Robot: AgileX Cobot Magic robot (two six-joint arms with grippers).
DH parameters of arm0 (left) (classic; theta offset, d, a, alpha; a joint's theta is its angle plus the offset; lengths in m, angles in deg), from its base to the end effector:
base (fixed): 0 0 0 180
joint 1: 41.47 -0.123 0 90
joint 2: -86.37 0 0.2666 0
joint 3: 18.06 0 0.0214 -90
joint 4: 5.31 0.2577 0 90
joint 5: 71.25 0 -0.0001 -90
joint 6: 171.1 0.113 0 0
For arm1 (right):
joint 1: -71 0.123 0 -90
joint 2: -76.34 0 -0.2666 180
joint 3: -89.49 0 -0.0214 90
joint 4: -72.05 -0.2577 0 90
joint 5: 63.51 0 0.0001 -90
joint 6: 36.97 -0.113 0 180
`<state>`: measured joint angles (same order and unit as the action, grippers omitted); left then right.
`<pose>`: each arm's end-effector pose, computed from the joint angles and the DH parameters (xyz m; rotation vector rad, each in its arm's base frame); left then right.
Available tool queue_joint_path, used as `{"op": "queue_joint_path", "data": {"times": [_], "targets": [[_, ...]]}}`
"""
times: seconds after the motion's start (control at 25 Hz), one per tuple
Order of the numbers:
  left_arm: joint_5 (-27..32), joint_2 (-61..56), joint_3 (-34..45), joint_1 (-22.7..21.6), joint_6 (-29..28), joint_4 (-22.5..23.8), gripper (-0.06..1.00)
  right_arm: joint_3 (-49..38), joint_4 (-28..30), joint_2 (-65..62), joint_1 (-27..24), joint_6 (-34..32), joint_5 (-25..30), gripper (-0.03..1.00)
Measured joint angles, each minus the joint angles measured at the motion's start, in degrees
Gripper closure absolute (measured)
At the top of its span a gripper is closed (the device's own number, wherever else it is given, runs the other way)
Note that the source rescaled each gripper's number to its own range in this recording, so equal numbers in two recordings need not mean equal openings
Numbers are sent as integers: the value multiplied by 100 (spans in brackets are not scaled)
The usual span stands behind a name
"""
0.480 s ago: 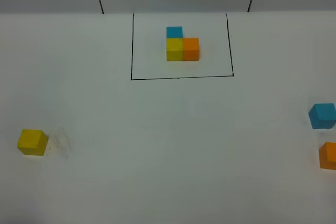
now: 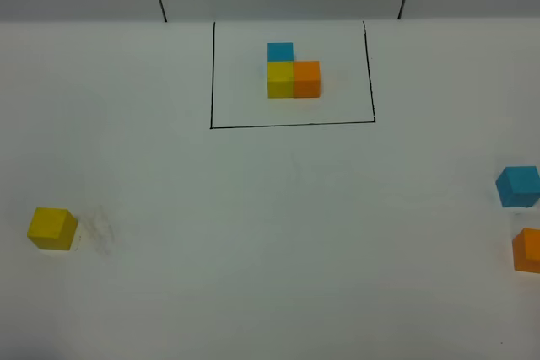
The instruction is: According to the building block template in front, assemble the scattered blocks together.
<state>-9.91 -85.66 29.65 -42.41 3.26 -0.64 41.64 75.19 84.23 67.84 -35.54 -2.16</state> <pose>0.0370 0.0087 0.2718 -0.1219 2.0364 0.0461 0.0370 -0.0075 0.2709 0.0341 2.0441 -0.1156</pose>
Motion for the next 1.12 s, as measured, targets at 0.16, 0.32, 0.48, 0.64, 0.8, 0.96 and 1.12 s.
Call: {"op": "queue_joint_path", "data": {"times": [0.16,0.32,0.48,0.64,0.8,0.96,1.12], "targets": [[0,0,0,0,0,0,5,0,0,0,0,0,0,97],[0,0,0,0,0,0,5,0,0,0,0,0,0,97],[0,0,0,0,0,0,5,0,0,0,0,0,0,97],[0,0,0,0,0,0,5,0,0,0,0,0,0,97],[0,0,0,0,0,0,5,0,0,0,0,0,0,97],[0,0,0,0,0,0,5,0,0,0,0,0,0,97],[0,6,0,0,0,0,5,0,0,0,0,0,0,97]]}}
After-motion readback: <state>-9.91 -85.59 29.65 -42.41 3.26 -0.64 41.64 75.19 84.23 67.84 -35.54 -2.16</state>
